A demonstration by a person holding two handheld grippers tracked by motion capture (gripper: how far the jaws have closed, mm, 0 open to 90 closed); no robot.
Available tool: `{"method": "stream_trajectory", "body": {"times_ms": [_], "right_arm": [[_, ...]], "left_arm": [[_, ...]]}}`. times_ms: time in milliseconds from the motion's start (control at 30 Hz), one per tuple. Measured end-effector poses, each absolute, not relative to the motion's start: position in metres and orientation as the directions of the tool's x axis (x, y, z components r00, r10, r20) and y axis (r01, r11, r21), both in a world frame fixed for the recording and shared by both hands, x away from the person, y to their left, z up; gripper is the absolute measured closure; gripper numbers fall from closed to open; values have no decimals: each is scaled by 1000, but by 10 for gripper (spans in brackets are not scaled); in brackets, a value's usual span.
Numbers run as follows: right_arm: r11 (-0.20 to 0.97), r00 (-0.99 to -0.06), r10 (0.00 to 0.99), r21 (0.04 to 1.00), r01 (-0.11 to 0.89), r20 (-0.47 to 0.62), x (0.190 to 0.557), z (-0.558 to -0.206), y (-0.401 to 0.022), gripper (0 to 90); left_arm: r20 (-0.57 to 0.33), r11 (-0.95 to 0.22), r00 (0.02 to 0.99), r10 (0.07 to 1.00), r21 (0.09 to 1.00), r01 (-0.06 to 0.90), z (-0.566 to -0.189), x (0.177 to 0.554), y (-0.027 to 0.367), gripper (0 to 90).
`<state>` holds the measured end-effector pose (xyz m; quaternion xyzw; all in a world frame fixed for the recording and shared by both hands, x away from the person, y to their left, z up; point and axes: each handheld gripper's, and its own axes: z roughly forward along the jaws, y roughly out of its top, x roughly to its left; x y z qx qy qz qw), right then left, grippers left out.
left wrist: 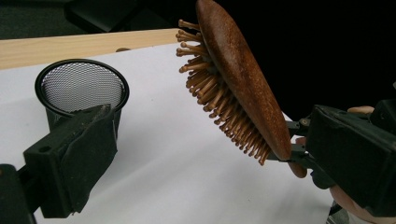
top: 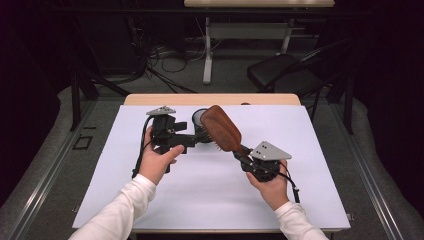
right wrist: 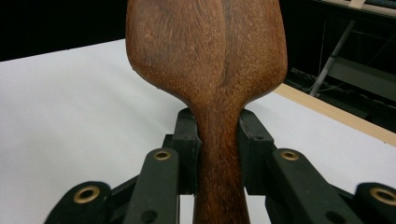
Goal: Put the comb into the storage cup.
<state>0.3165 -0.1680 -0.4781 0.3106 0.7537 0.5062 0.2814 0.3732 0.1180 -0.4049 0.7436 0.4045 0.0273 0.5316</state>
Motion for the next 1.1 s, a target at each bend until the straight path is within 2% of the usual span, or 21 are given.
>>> {"method": "stream_trajectory", "body": {"times_ms": [1100], "right_arm": [[286,-657,746,944,167,-109,314,-476,-166,720]], "left_arm": [[-483,-96,645,592,752,652,-404,391,87,35]]}}
